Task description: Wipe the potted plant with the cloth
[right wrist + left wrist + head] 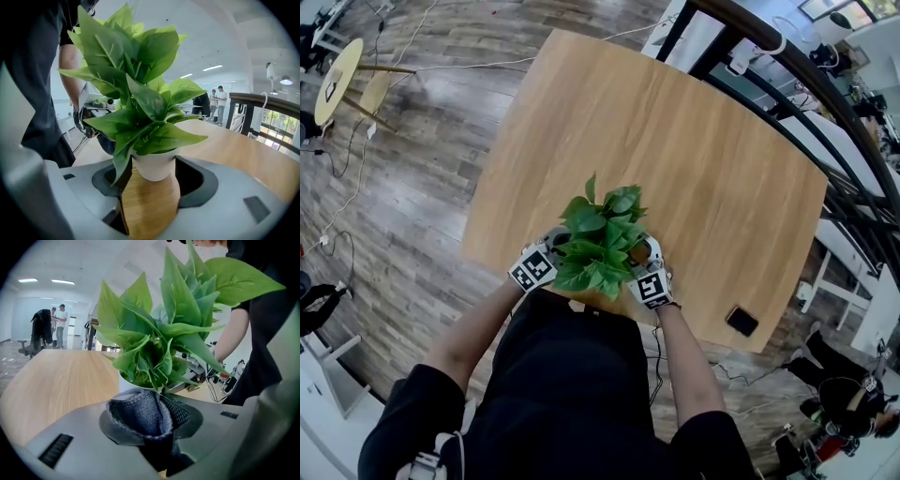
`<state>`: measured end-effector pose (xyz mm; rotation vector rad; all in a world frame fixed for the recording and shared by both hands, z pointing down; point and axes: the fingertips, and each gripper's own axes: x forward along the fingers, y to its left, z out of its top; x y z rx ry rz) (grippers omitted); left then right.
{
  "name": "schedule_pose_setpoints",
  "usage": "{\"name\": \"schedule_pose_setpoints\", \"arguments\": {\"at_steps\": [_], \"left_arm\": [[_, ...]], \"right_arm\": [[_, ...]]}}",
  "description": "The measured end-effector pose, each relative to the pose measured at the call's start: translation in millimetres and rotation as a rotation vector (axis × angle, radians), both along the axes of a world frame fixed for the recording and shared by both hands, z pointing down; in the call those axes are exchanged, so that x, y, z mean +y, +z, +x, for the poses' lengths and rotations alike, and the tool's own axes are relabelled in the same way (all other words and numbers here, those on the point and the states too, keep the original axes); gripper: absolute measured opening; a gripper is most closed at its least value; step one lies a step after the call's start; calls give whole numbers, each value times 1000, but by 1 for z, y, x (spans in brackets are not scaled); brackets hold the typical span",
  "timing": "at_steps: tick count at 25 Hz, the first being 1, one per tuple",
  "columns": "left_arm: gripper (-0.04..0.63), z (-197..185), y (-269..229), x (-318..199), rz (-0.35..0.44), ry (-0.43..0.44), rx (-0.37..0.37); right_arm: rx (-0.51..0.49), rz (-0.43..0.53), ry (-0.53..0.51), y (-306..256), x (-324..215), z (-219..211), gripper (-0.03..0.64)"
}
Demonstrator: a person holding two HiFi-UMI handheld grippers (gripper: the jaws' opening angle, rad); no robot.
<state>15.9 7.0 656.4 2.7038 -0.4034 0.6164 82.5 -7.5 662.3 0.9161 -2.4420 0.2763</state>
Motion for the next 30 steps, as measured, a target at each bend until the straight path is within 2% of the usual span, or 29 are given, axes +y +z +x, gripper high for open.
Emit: {"name": "schedule_pose_setpoints", "arguments": {"at_steps": [5, 11, 15, 17, 22, 30], "left_arm": [[141, 4, 3, 4, -24, -53, 9], [141, -16, 6, -18, -34, -161, -1], [143, -36, 8, -40, -37, -258, -17], [143, -40, 7, -49, -28, -283, -25], [141, -30, 3, -58, -9, -277, -16], [141, -18, 0, -51, -13, -231, -7]], "right_arm": [[19, 7, -3, 4, 0, -1, 273], [20, -6, -87, 3, 32, -16, 273], [16, -16, 15, 4, 21, 2, 273], [33, -3, 23, 1, 8, 10, 273], [46, 32, -43, -4, -7, 1, 273], [31, 14, 7, -5, -9, 1, 273]]}}
